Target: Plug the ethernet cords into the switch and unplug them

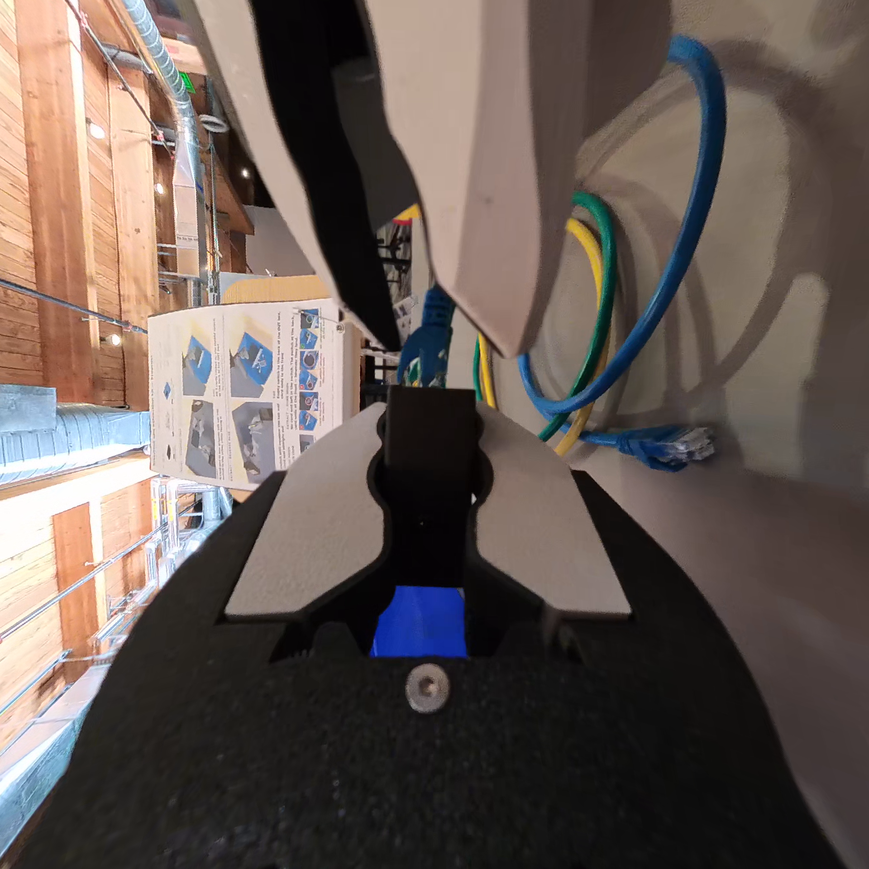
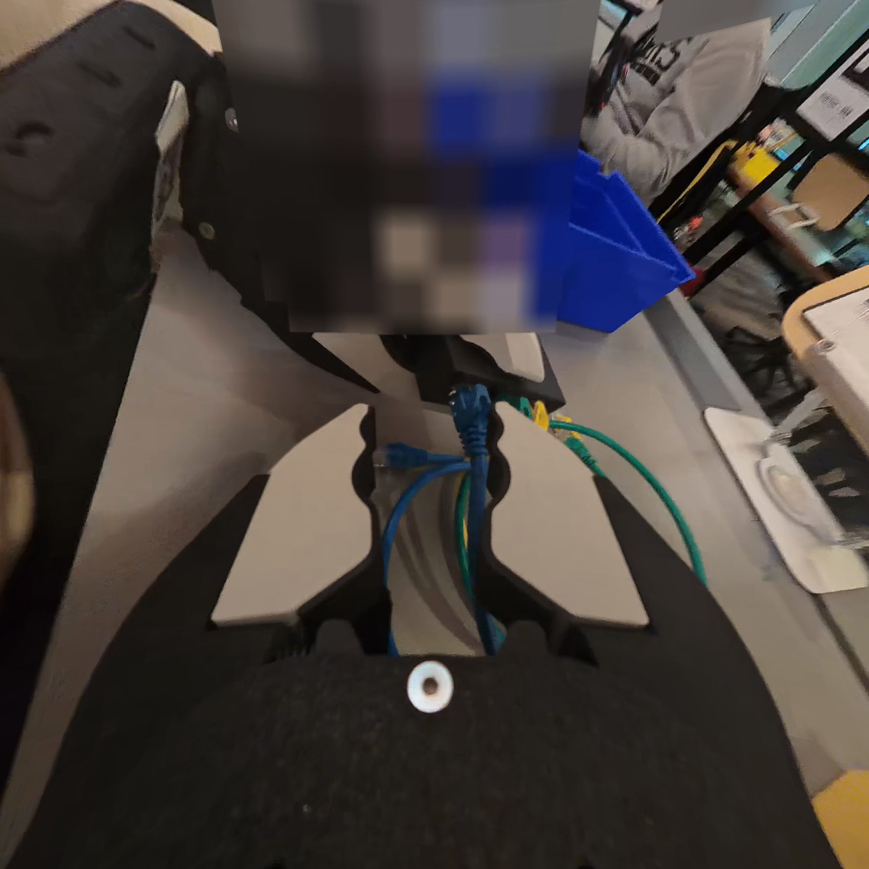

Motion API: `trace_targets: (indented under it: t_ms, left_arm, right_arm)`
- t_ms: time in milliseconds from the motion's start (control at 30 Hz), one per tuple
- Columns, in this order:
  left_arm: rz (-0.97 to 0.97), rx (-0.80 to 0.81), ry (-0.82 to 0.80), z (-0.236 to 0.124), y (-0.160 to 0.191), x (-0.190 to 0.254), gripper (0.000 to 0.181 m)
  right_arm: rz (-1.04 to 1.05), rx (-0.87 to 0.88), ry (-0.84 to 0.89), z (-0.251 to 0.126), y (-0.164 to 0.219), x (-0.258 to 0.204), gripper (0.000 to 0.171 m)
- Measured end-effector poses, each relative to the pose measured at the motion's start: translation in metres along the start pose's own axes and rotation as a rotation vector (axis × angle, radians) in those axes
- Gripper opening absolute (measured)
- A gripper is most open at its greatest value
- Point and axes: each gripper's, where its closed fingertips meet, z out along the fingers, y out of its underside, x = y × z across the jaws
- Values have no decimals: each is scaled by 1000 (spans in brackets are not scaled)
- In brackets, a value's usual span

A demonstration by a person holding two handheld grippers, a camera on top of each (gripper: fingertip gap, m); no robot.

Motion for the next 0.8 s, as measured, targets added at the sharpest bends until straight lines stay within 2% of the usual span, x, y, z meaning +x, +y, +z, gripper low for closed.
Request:
trace_targets:
  t_ms: [33, 133, 367, 567, 800]
  left_arm:
    - [2, 10, 5, 0, -2, 2, 29]
    - [2, 24, 34, 2, -5, 10, 29]
    - [-147, 35, 188, -2, -11, 18, 29]
    - [-351, 15, 305, -11, -17, 14, 29]
    - [-318, -39, 316, -7, -18, 23, 29]
  right_arm:
    - [-22, 9, 7, -2, -1, 0, 42]
    - [-66, -12, 30, -1, 2, 2, 46]
    - [-344, -100, 114, 5, 9, 8, 16]
    - [-189, -77, 87, 2, -1, 7, 14]
    - [-202, -150, 56, 3, 12, 4, 12]
